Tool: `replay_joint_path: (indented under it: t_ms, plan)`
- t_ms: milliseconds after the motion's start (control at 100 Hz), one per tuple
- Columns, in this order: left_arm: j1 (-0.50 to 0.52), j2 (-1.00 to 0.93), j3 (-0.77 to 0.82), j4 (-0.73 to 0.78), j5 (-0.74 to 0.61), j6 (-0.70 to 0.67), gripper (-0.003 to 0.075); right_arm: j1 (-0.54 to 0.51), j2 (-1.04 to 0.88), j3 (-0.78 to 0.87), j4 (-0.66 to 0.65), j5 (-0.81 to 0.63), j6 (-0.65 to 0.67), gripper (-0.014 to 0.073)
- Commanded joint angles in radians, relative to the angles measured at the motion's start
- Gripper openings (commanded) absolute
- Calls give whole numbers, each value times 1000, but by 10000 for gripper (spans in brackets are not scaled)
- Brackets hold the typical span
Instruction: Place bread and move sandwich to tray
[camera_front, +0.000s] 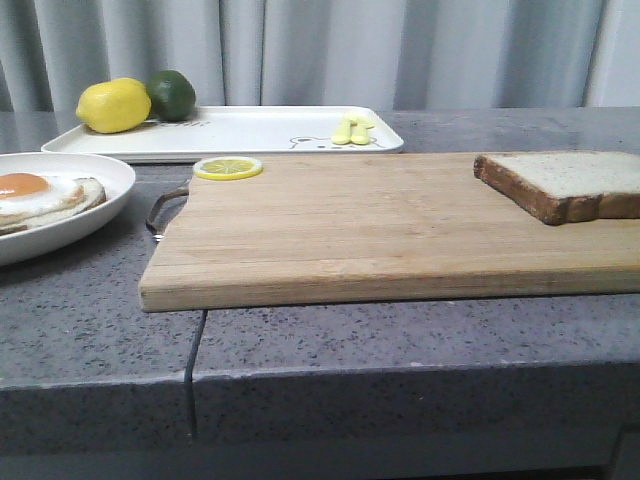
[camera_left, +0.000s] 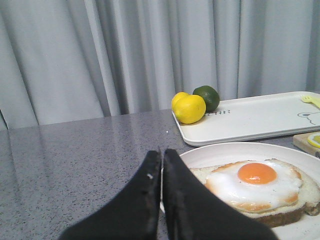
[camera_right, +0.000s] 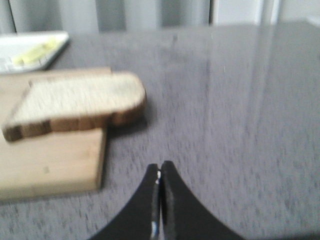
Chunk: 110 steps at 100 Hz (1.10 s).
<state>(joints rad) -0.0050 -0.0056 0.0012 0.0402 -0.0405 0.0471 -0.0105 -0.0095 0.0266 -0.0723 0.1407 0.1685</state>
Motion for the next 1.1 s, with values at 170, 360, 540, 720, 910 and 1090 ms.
replay_joint_path:
  t_ms: [170,360,540,720,910,1090]
  plan:
    - [2,-20,-76,-24,-65,-8,-20,-5,-21,2,-27,-223,-9,-60]
    - [2,52,-193,-26,7,-8,-20,-5,5,-61,-33,-159,-3,-60]
    - [2,169,-314,-70,98,-8,-20,-5,133,-217,26,44,21,-60]
    - [2,281,-391,-112,155,-8,-20,-5,283,-364,-6,161,-114,-60]
    - [2,349,-418,-112,149,-8,-20,-5,373,-425,2,100,-123,-53]
    - [2,355,-418,-112,146,-8,-20,-5,510,-542,55,195,-123,152]
